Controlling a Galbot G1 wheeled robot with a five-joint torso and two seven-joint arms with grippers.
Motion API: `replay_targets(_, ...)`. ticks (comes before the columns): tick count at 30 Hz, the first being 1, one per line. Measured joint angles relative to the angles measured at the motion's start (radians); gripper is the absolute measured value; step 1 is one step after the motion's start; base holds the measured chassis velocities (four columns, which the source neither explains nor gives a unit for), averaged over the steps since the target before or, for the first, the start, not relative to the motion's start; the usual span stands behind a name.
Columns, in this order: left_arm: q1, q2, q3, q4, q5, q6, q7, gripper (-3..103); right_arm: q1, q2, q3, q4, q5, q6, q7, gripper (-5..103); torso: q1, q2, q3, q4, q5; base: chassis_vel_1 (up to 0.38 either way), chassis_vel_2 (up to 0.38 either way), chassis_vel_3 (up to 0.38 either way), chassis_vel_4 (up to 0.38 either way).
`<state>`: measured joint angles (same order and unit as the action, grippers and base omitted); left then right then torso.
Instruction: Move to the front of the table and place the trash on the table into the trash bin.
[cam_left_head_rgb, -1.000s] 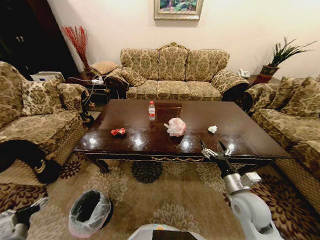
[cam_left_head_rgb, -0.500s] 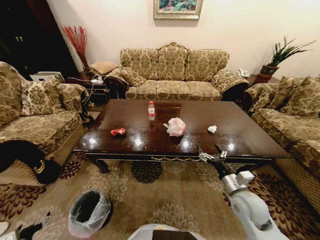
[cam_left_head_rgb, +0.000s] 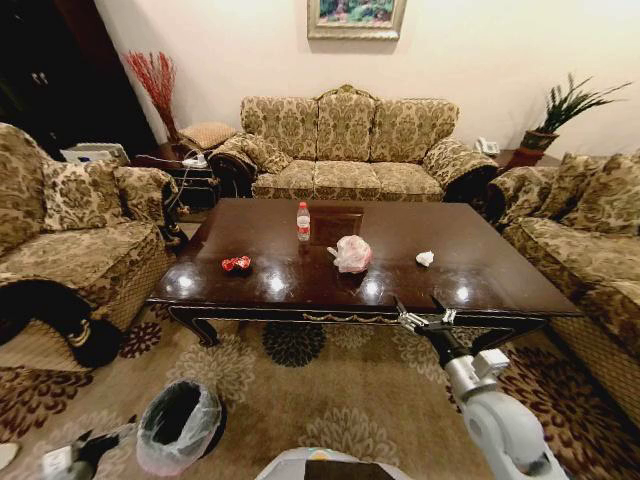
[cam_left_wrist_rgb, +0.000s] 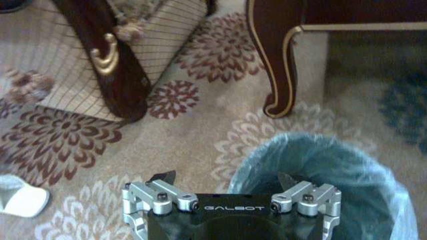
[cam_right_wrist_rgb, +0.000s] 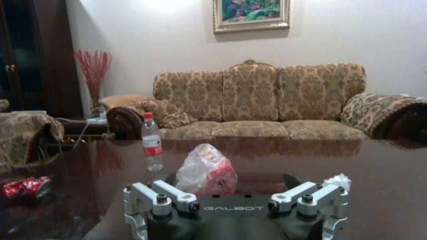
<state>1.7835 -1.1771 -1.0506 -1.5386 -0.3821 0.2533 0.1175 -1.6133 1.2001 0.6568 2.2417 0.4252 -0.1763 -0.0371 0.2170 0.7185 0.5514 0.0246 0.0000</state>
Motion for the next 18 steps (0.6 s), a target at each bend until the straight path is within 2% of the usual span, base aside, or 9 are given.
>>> replay_targets(6,-0.048,0.021,0.054,0.094,0.08,-0.013,0.013,100,0.004,-0.004,-0.002,-0.033,-0.014,0.0,0.0,100,0.0,0.0,0.0,0.0003,0.0,0.0,0.0,0.0,0.0)
replay_targets(18,-0.155,0.064,0.117,0.226,0.099,-0.003,0.019,100,-0.006,-0.001,0.008,-0.051,-0.034,-0.002,0.004,100,0.0,0.0,0.0,0.0002,0.0,0.0,0.0,0.0,0.0)
